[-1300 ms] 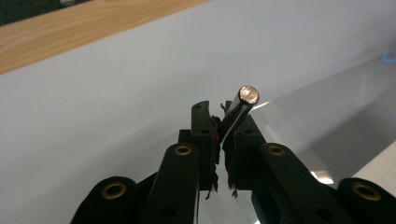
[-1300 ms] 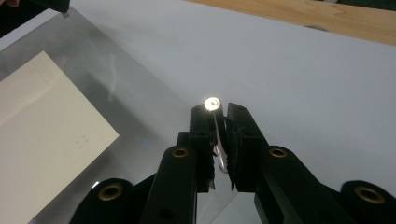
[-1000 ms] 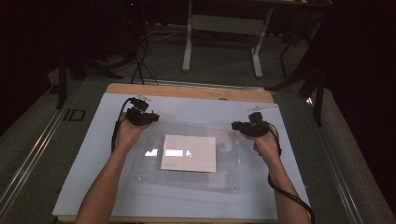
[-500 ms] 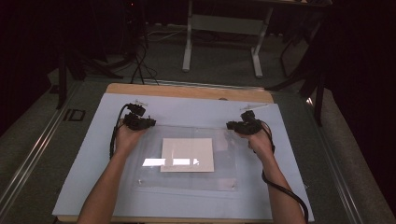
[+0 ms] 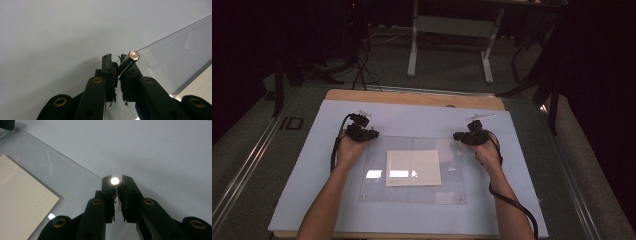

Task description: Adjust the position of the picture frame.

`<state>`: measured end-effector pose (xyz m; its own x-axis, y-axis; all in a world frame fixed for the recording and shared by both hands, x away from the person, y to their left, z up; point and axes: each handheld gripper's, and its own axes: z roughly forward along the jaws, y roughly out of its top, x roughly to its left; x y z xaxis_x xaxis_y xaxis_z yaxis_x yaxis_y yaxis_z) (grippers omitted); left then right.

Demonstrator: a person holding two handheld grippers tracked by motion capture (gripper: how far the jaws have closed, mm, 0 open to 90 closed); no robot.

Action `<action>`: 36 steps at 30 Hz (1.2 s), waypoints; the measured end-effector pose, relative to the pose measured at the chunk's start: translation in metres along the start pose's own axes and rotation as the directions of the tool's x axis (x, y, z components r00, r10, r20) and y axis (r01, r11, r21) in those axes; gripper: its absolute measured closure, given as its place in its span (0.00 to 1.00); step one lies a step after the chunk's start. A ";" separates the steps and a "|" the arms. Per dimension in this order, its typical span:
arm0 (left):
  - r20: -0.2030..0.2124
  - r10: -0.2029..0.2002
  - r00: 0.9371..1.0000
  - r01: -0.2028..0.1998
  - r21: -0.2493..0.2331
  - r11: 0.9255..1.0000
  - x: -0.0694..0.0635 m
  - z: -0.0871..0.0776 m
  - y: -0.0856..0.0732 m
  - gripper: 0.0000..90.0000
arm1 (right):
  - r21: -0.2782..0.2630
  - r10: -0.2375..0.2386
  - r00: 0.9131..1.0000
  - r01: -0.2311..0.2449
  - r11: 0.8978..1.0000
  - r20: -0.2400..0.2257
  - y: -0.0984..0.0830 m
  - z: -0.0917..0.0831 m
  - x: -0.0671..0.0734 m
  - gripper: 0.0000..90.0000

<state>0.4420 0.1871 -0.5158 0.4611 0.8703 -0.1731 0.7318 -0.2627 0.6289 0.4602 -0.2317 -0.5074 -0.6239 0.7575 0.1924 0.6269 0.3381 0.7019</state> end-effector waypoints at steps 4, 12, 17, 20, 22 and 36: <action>-0.011 0.001 1.000 -0.001 0.005 1.000 -0.001 0.001 0.000 0.92 | 0.002 0.007 1.000 -0.007 1.000 -0.006 -0.003 0.004 -0.002 0.91; -0.006 0.006 1.000 -0.006 0.007 1.000 0.000 0.000 -0.002 0.92 | -0.002 0.009 1.000 -0.009 1.000 -0.006 -0.002 0.006 -0.002 0.91; 0.023 -0.016 1.000 0.017 -0.023 1.000 0.003 0.001 -0.006 0.90 | -0.010 0.000 1.000 -0.001 1.000 0.000 -0.003 0.006 -0.002 0.91; 0.041 -0.036 0.998 0.038 -0.042 0.998 0.005 0.001 -0.008 0.88 | -0.015 0.001 1.000 -0.001 1.000 0.005 -0.004 0.006 -0.001 0.91; 0.084 -0.060 0.995 0.066 -0.070 0.995 0.008 0.000 -0.012 0.81 | -0.020 0.001 1.000 -0.001 1.000 0.004 -0.005 0.006 -0.001 0.91; -0.005 0.035 0.999 -0.036 -0.185 0.982 0.002 -0.016 -0.026 0.64 | -0.044 0.020 1.000 -0.020 0.999 -0.015 -0.011 0.007 -0.004 0.90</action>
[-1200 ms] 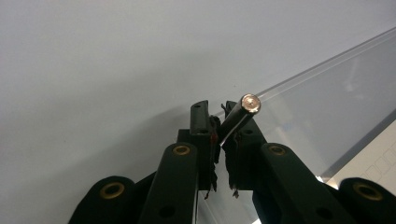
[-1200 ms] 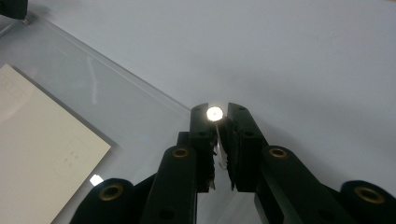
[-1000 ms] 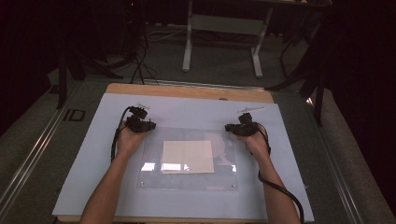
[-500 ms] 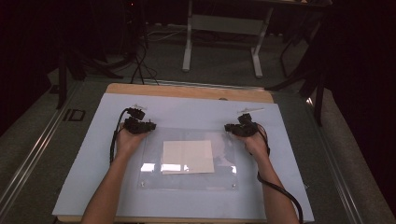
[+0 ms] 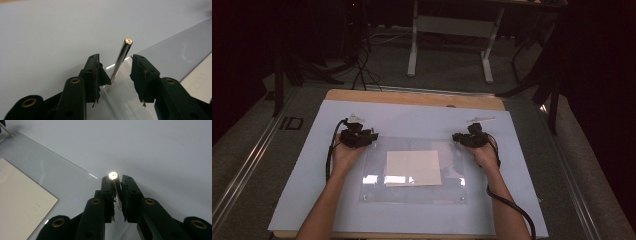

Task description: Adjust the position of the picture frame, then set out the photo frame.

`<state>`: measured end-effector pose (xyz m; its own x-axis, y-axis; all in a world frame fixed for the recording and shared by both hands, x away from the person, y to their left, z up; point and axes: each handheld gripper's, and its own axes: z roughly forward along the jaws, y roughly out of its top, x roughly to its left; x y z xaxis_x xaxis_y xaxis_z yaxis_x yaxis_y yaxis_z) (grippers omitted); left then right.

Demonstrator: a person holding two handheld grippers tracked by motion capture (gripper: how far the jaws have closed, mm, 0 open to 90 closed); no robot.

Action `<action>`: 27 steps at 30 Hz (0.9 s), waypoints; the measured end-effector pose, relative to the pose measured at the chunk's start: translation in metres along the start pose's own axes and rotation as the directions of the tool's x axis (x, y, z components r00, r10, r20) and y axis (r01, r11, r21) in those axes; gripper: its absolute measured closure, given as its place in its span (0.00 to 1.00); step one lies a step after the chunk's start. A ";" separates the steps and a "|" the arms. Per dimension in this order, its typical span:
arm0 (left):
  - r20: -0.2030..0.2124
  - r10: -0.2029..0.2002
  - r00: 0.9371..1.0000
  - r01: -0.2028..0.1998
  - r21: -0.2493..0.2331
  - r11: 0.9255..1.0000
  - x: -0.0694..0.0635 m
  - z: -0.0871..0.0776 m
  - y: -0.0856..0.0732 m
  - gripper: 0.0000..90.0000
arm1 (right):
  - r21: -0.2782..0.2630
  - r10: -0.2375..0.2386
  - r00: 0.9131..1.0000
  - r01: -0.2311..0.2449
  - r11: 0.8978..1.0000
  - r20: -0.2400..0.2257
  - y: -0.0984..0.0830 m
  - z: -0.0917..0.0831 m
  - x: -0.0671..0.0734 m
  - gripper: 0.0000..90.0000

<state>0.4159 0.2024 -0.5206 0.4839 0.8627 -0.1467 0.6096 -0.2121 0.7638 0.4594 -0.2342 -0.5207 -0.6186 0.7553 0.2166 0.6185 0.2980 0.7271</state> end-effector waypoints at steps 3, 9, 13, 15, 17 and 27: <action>-0.008 0.001 1.000 -0.001 -0.060 0.998 0.002 -0.006 -0.002 0.64 | -0.006 0.003 1.000 -0.003 1.000 -0.004 -0.001 0.000 -0.001 0.89; -0.011 0.033 0.999 -0.034 -0.112 0.993 0.000 -0.009 -0.005 0.65 | -0.004 0.000 1.000 0.000 1.000 -0.003 -0.002 0.001 0.000 0.89; -0.011 0.027 1.000 -0.028 -0.128 0.991 0.000 -0.010 -0.007 0.68 | -0.016 -0.009 0.999 0.010 1.000 0.048 -0.005 -0.003 0.000 0.76; -0.014 0.027 1.000 -0.028 -0.132 0.991 0.000 -0.010 -0.007 0.70 | -0.032 -0.013 0.999 0.014 0.999 0.049 -0.006 -0.006 -0.001 0.74; -0.016 0.026 1.000 -0.028 -0.140 0.990 -0.001 -0.010 -0.008 0.72 | -0.048 -0.020 0.998 0.022 0.999 0.055 -0.008 -0.010 -0.001 0.72; -0.007 0.024 1.000 -0.024 -0.159 0.987 0.000 -0.010 -0.010 0.82 | -0.158 -0.062 0.994 0.075 0.984 0.089 -0.010 -0.021 0.009 0.82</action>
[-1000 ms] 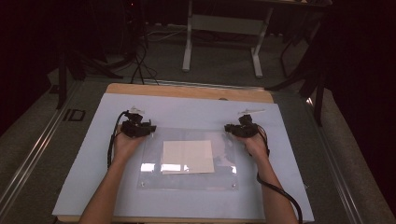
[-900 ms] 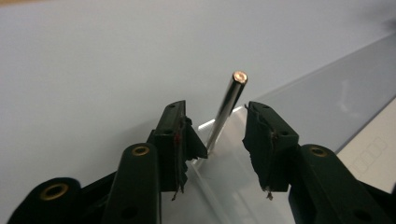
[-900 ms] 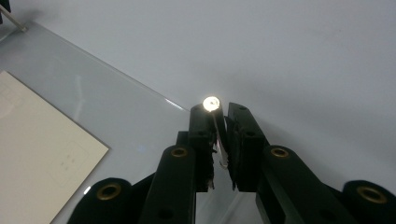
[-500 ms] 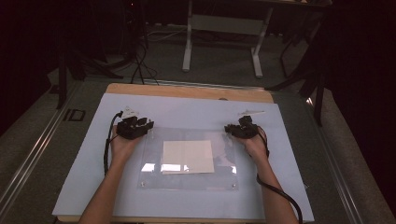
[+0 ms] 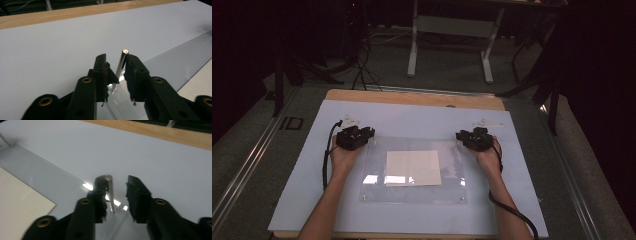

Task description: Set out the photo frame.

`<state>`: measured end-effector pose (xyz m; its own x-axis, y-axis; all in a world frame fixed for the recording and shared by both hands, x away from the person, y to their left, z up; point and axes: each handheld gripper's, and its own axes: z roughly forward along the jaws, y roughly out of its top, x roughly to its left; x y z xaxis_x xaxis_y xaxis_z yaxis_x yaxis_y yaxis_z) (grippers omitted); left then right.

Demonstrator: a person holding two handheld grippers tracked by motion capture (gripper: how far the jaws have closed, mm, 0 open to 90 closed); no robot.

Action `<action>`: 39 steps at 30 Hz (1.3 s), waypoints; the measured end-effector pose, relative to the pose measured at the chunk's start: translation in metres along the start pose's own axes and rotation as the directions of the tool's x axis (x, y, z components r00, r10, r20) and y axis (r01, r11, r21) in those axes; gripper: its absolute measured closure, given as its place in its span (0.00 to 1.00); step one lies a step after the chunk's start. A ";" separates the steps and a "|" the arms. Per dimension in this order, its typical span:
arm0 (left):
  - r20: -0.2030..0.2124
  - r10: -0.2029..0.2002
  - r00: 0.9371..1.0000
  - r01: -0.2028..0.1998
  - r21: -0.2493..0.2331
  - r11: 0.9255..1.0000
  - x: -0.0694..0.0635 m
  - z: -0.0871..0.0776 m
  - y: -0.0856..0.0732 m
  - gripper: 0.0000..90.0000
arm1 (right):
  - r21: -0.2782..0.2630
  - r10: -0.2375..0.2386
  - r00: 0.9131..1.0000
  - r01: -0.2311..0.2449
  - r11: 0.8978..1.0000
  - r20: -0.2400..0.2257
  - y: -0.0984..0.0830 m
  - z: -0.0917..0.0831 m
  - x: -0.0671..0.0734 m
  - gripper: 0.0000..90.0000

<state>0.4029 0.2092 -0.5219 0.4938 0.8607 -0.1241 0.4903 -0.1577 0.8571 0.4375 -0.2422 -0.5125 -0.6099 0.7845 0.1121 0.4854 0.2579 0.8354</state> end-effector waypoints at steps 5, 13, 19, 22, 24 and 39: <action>0.001 0.005 1.000 -0.005 -0.003 1.000 -0.002 0.002 0.000 0.84 | -0.009 -0.023 1.000 0.023 1.000 0.018 0.002 0.002 0.006 0.90; -0.006 0.018 1.000 -0.018 -0.002 1.000 -0.004 0.007 -0.001 0.81 | -0.011 -0.020 1.000 0.020 1.000 0.021 0.002 0.003 0.007 0.93; -0.010 0.002 1.000 -0.002 -0.026 1.000 -0.004 0.007 0.000 0.85 | -0.014 -0.009 1.000 0.009 1.000 0.013 0.002 0.004 0.006 0.93; -0.004 0.003 1.000 -0.003 -0.025 1.000 -0.005 0.009 0.000 0.88 | -0.018 -0.001 1.000 0.001 1.000 0.009 0.001 0.004 0.006 0.93; -0.005 -0.002 1.000 0.002 -0.028 1.000 -0.005 0.010 0.000 0.90 | -0.020 0.003 1.000 -0.002 1.000 0.007 0.001 0.004 0.005 0.93; 0.018 -0.033 0.999 0.034 -0.023 0.999 -0.001 0.013 0.002 0.93 | -0.017 0.024 1.000 -0.024 1.000 0.002 0.001 0.004 0.005 0.93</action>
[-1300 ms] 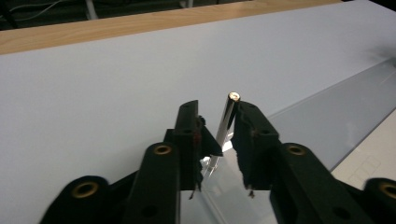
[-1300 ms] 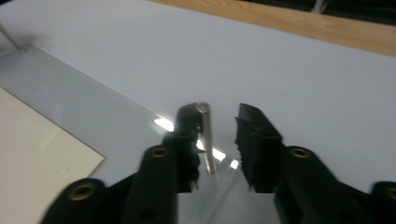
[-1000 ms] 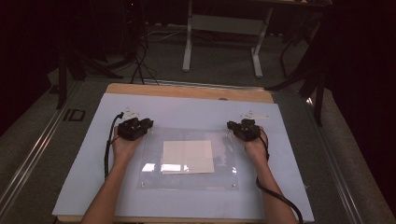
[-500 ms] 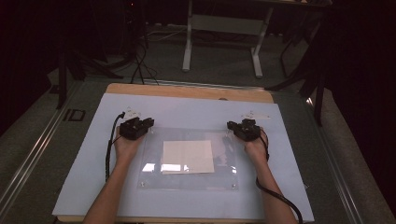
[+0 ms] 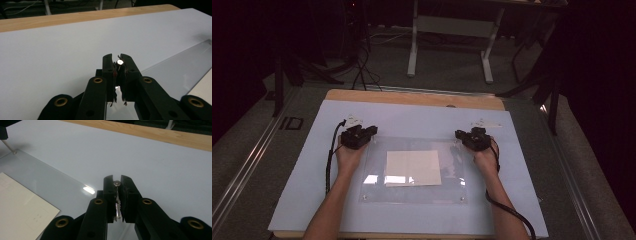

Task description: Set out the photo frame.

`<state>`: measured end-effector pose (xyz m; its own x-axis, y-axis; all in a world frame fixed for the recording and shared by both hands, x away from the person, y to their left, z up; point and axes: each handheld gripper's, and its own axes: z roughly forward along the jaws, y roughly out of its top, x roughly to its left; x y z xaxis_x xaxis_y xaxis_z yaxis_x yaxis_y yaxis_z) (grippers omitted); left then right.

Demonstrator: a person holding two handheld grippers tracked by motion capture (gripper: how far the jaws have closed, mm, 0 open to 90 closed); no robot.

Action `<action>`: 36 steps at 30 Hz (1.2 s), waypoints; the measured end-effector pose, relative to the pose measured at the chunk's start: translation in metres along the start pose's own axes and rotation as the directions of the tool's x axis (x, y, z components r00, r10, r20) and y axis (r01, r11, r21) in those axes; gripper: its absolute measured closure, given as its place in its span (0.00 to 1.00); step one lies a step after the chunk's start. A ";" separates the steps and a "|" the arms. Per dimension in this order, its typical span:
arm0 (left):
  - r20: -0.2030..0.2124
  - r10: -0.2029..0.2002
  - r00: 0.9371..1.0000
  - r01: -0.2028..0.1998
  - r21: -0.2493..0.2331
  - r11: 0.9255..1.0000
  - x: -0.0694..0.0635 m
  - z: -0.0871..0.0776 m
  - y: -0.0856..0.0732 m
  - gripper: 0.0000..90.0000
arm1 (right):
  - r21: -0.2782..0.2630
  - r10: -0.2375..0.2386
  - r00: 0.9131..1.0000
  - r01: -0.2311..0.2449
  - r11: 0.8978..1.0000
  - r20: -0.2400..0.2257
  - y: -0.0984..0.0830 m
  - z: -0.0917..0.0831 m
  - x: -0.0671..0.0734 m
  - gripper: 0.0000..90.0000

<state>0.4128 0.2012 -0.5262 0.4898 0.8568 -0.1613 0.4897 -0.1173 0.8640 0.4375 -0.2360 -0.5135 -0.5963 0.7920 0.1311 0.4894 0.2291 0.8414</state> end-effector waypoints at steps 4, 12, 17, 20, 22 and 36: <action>0.030 -0.028 0.999 0.028 0.016 0.999 0.005 0.001 0.002 0.93 | 0.041 0.020 1.000 -0.019 0.999 -0.009 0.005 0.001 -0.002 0.93; 0.062 -0.109 0.992 0.106 0.050 0.993 0.013 0.009 0.008 0.92 | 0.095 0.071 0.997 -0.068 0.993 -0.025 0.014 0.006 -0.008 0.94; 0.065 -0.149 0.987 0.145 0.065 0.987 0.017 0.015 0.013 0.93 | 0.127 0.092 0.996 -0.089 0.988 -0.018 0.021 0.011 -0.012 0.95; 0.067 -0.179 0.982 0.174 0.065 0.982 0.020 0.018 0.013 0.93 | 0.142 0.095 0.995 -0.093 0.986 -0.011 0.024 0.013 -0.013 0.95; 0.069 -0.201 0.977 0.196 0.066 0.978 0.021 0.021 0.014 0.93 | 0.146 0.108 0.994 -0.106 0.984 -0.010 0.026 0.015 -0.014 0.95; 0.022 -0.268 0.963 0.265 0.093 0.960 0.025 0.033 0.020 0.94 | 0.142 0.112 0.993 -0.117 0.983 0.040 0.030 0.023 -0.015 0.93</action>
<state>0.4585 0.2036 -0.5281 0.3566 0.8455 -0.3975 0.6668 0.0677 0.7421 0.4756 -0.2278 -0.5022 -0.5117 0.8347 0.2034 0.6412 0.2134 0.7371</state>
